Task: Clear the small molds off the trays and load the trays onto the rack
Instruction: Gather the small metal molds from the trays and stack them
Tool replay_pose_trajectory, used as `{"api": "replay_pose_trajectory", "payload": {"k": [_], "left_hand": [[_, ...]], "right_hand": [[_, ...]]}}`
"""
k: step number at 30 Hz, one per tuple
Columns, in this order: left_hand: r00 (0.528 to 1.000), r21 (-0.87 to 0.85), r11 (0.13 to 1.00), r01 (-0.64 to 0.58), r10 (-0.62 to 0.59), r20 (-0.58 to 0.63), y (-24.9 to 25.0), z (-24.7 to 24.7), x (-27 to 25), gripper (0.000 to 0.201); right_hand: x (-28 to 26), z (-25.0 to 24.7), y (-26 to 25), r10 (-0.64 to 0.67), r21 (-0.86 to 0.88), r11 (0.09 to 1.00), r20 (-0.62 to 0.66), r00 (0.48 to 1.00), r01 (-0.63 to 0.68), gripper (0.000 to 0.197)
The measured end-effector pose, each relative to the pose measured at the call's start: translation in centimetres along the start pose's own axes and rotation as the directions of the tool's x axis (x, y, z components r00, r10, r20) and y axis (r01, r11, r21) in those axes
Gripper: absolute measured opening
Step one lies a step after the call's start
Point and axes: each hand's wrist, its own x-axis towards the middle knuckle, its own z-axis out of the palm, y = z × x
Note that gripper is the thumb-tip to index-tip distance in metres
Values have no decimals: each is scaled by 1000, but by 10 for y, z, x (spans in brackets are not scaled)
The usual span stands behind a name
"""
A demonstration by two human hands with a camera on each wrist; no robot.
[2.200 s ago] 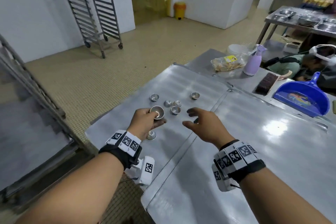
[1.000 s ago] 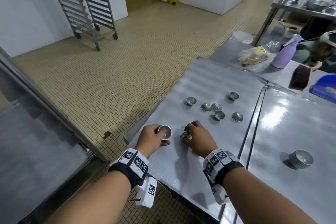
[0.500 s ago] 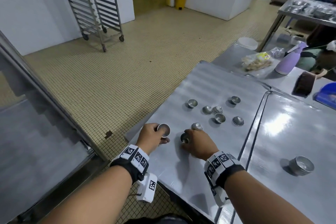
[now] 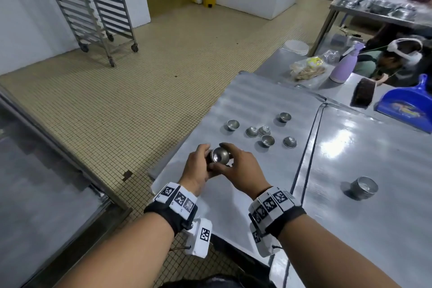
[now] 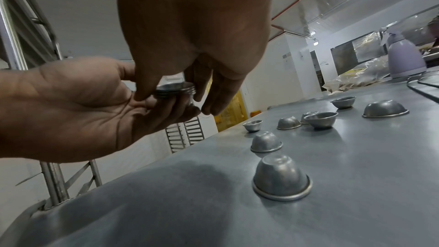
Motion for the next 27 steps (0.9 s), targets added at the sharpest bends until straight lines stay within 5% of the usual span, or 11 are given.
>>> {"api": "replay_pose_trajectory", "payload": {"k": [3,7,11,14,20,24,27], "left_hand": [[1000,-27,1000,7,-8,-25,0,-6,-1,39],[996,6,1000,1,0,-92,-4,-17,2,24],[991,147,989,-2,22,-135,-15,-24,4,17],[991,203,979,1,26,-130,-20,-25,3,16],[994,261,965,-2,31,-107,-20,-22,0,20],[997,320,947,3,23,-77,-17,-17,-1,21],[998,354,935,7,15,-58,-16,-14,-2,23]], "right_hand": [[-7,-7,4,30,15,999,39,999,-31,69],[-12,-15,35,188,-76,979,15,982,-187,40],[-20,-11,57,352,-225,924,195,915,-308,49],[-24,0,61,357,-308,912,277,892,-269,60],[-24,6,64,324,-292,921,204,924,-259,37],[-27,6,64,303,-173,944,132,944,-279,53],[-28,6,64,283,-142,954,116,952,-266,36]]}}
